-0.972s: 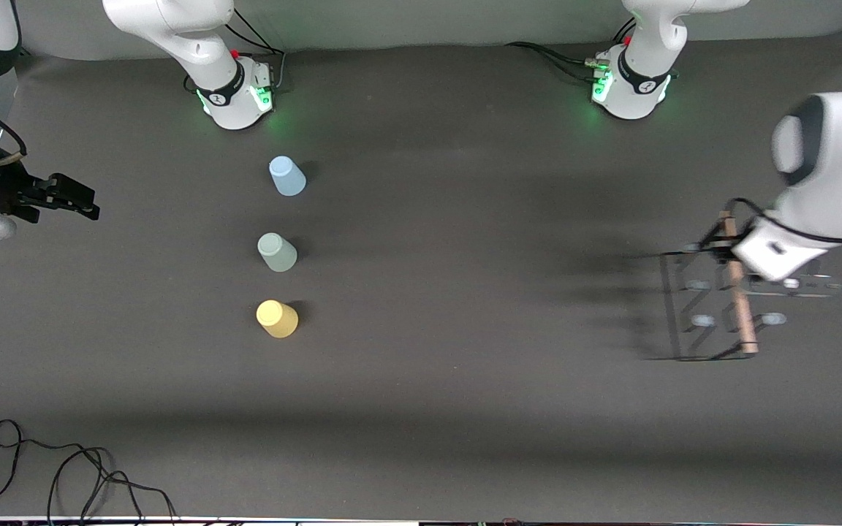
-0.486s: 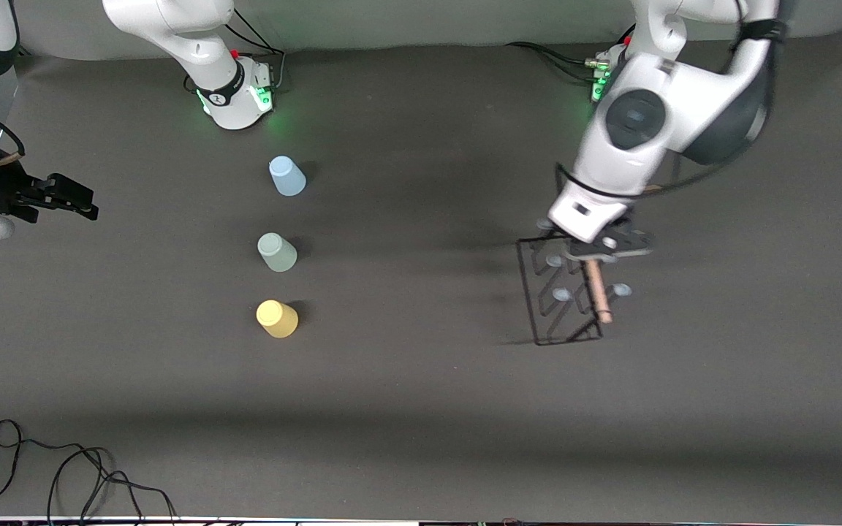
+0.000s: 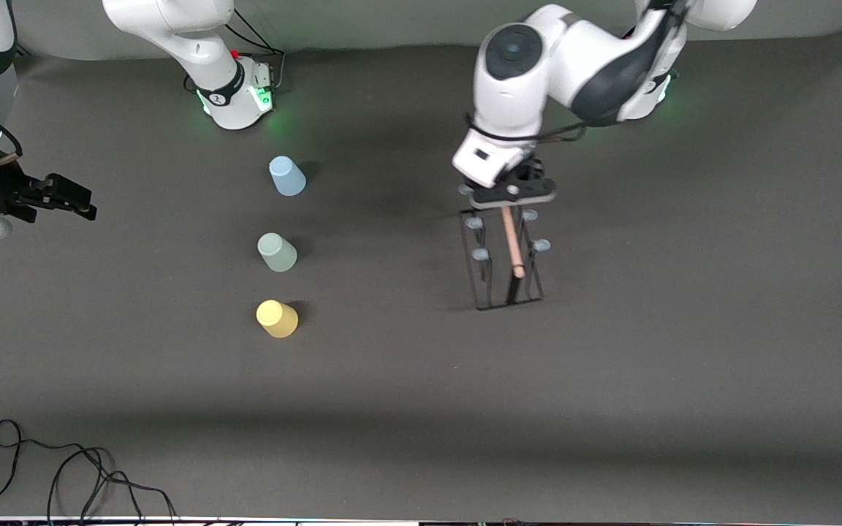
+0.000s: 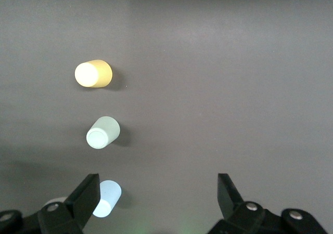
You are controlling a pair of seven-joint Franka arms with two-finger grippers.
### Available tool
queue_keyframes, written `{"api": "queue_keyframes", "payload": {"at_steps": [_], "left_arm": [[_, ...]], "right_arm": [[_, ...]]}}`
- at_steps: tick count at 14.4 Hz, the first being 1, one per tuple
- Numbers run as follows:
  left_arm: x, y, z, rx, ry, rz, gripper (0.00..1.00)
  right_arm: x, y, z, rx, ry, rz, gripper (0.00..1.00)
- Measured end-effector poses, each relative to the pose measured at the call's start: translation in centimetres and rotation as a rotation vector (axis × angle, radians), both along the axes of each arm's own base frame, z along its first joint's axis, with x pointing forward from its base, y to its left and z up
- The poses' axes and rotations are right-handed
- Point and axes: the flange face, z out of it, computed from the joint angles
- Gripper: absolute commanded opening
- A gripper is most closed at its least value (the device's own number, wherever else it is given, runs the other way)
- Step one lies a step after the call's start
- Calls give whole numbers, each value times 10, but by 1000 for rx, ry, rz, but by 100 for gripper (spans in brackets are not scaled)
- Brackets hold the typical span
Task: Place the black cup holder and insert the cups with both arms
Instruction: 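Carry the black wire rack toward the cups and lower it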
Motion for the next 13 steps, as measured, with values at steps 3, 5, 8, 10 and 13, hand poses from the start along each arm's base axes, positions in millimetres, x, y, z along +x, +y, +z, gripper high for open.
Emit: {"api": "queue_keyframes", "payload": {"at_steps": [3,5,8,10,13], "left_arm": [[2,-30,-28,-21,37,3,0],[14,-47,-37,-73,70,17,0],[22,-74,-50,-93,82,3,0],[18,-89,-62,-100,86,-15,0],[6,-114,-67,-147,60,-49,0]], "right_arm": [[0,0,0,0,0,0,100],[0,0,0,0,1,0,100],[0,-1,0,0,1,-1,100],[0,-1,0,0,1,-1,100],[0,-1,0,0,2,-1,100]]}}
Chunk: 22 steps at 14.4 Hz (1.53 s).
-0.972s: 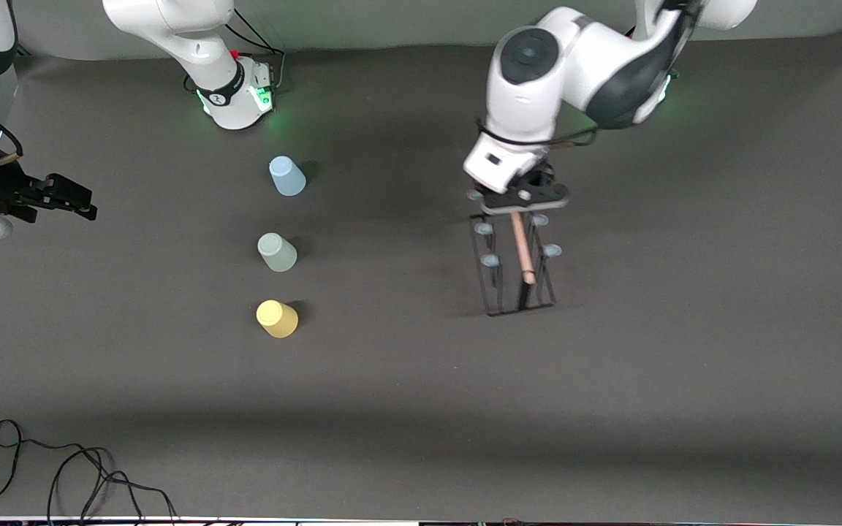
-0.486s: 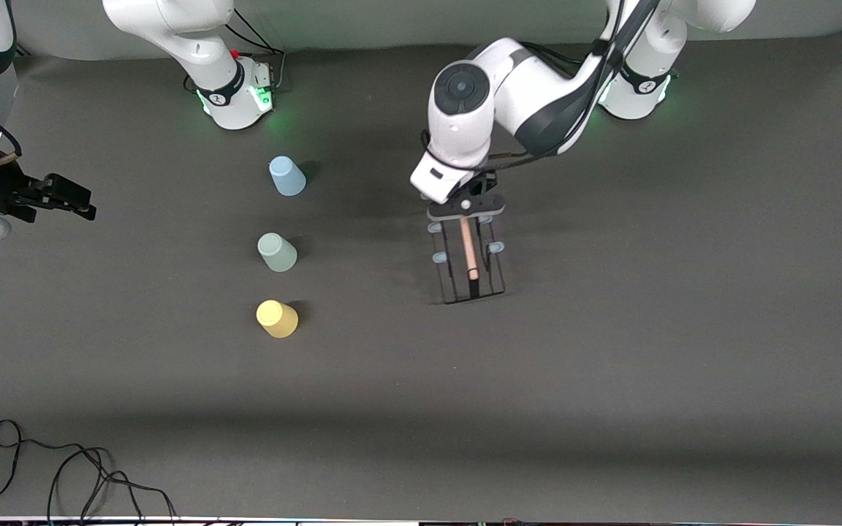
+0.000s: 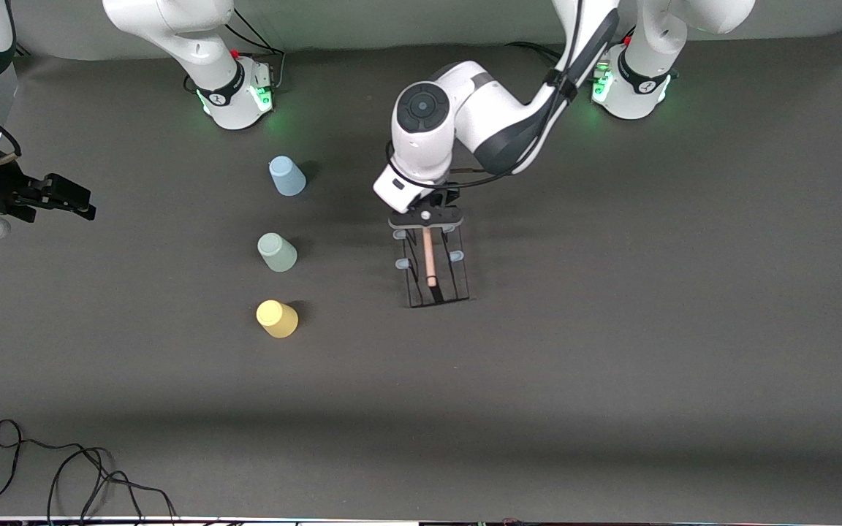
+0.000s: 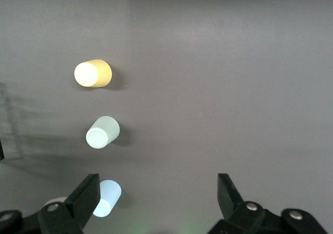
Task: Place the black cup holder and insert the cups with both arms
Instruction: 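Carry the black wire rack toward the cups and lower it, then open the left gripper and withdraw while the right gripper moves out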
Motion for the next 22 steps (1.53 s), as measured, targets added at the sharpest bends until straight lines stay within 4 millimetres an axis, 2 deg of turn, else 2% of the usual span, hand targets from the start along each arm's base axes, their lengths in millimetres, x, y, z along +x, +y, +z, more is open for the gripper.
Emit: {"api": "queue_keyframes", "payload": {"at_steps": [2,4,5,6,7,9,10,12,14,17,19,22], "left_arm": [[-14,-14,-6,-6,3,-28,0],[-20,-21,-18,-7,6,-40,46],[-20,-23,-24,-14,1,-42,55],[-19,-25,-28,-20,-2,-41,74],[-17,-24,-31,-21,-3,-40,100],[-13,-23,-28,-25,-7,-33,100],[-7,-22,-21,-36,-17,-26,100],[11,-9,12,-51,-35,4,100],[35,27,61,-32,-30,31,100],[64,104,134,5,-24,76,100],[89,164,161,19,-47,116,100],[126,275,175,43,-32,110,100]], "right_arm": [[0,0,0,0,0,0,100],[0,0,0,0,0,0,100],[0,0,0,0,0,0,100],[0,0,0,0,0,0,100],[0,0,0,0,0,0,100],[0,0,0,0,0,0,100],[0,0,0,0,0,0,100],[0,0,0,0,0,0,100],[0,3,0,6,2,-20,100],[-1,18,-1,40,15,-87,100],[-4,37,-5,45,36,-79,100],[-8,63,-23,42,71,-58,100]]}}
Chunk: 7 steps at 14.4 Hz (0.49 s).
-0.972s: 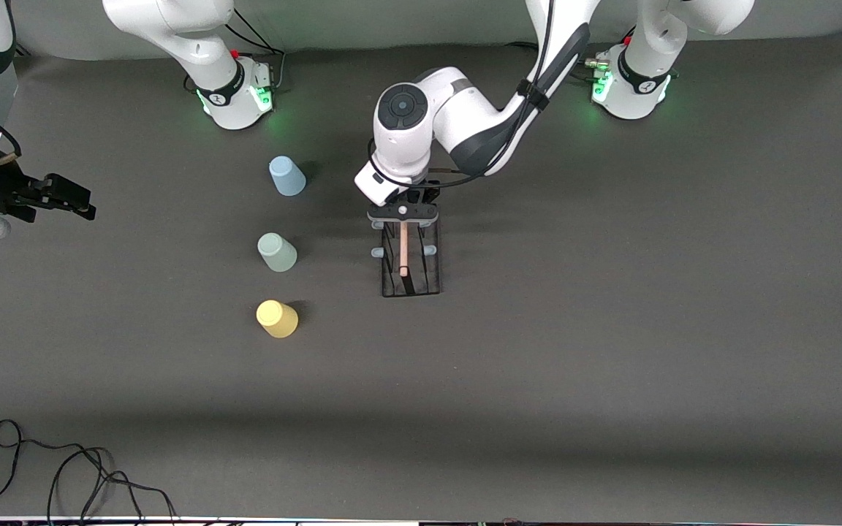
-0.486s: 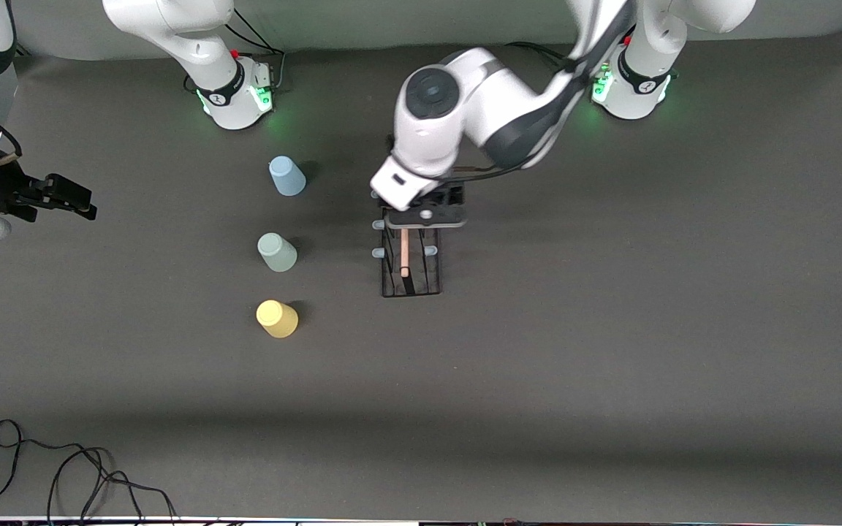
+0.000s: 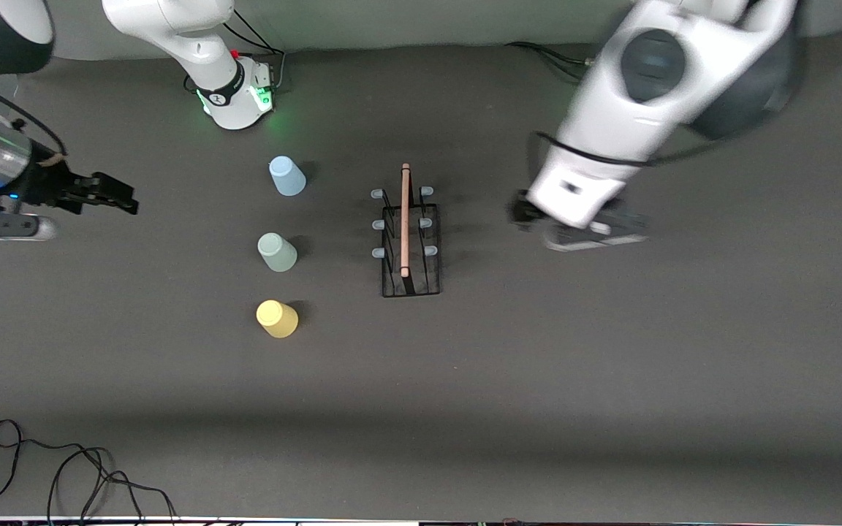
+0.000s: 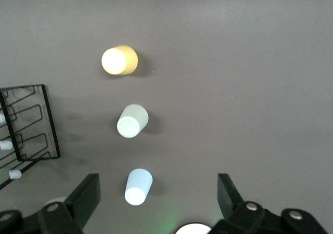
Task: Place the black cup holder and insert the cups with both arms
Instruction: 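Open the left gripper and withdraw while the right gripper moves out, then reach the right gripper to the mint green cup and grasp it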
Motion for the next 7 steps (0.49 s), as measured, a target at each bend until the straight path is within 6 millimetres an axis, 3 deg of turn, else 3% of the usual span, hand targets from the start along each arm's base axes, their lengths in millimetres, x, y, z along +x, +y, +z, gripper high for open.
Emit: {"api": "queue_keyframes", "payload": {"at_steps": [4,5,7], "left_arm": [[27,143,5,12,3,9,100],[28,171,6,31,2,-1,100],[21,206,11,82,15,-50,100]], "right_arm": [[-2,31,-49,-9,-11,-33,100],[-4,35,-66,-8,-21,-33,100],[-12,39,-103,-7,-38,-41,100]]}}
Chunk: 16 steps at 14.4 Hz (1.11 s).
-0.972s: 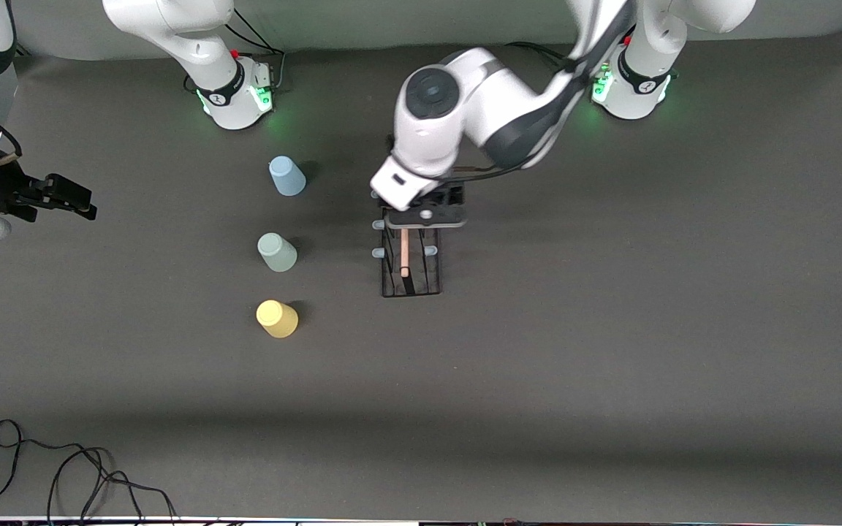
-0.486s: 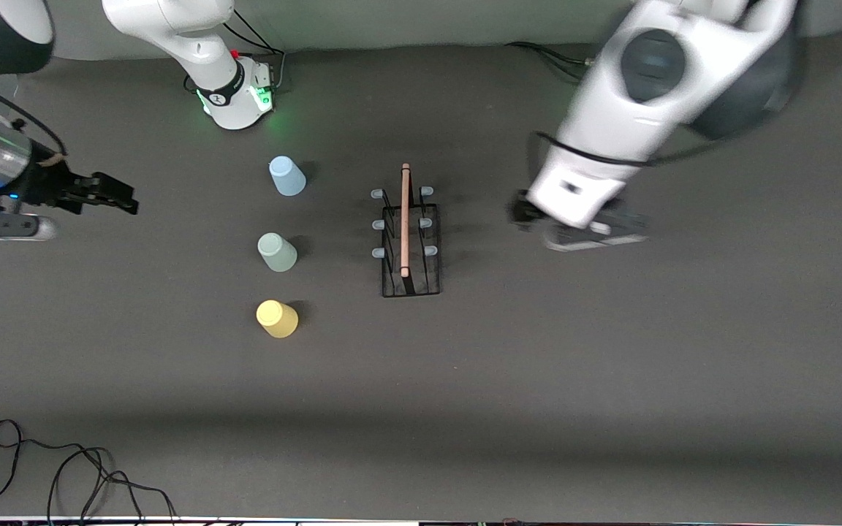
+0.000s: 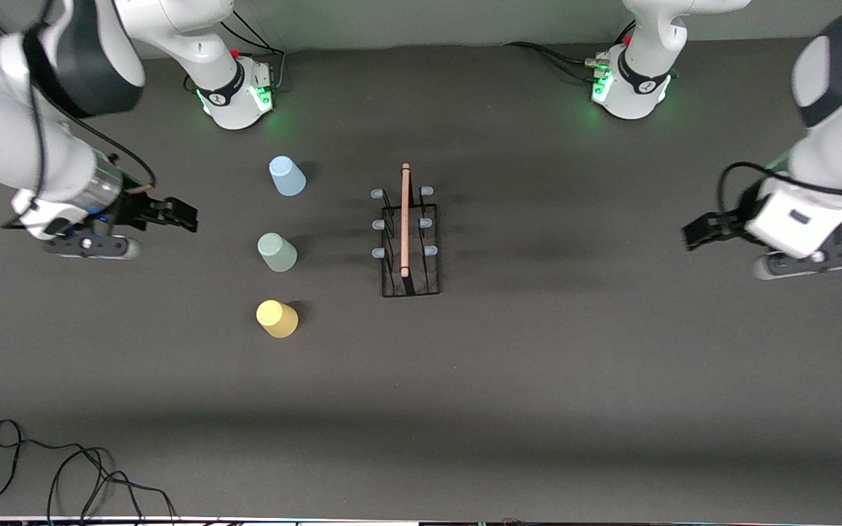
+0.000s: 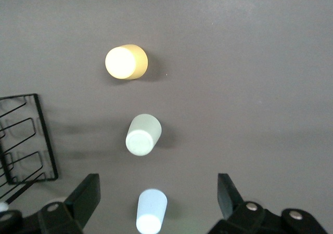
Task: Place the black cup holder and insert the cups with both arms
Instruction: 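Reach the right gripper to the mint green cup and grasp it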
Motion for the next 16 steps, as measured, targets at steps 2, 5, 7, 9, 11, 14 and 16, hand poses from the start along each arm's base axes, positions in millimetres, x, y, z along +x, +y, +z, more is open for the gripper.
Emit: {"api": "queue_keyframes", "payload": {"at_steps": [2,5,7,9,11,14,16], "left_arm": [[-7,24,11,15,3,-52,100],[-16,53,28,15,-13,-65,100],[-20,57,35,13,-22,-97,100],[-26,55,39,-7,-6,-110,100],[-30,54,38,-33,14,-109,100],[-31,55,34,-40,25,-107,100],[-31,55,30,-42,36,-107,100]], "right_arm": [[-12,6,-38,1,-20,-7,100],[-29,12,-88,5,-68,-14,100],[-42,22,-118,8,-99,-23,100],[-48,37,-141,8,-112,-45,100],[-49,55,-162,7,-123,-68,100],[-49,68,-200,0,-123,-67,100],[-49,68,-224,-10,-109,-76,100]]}}
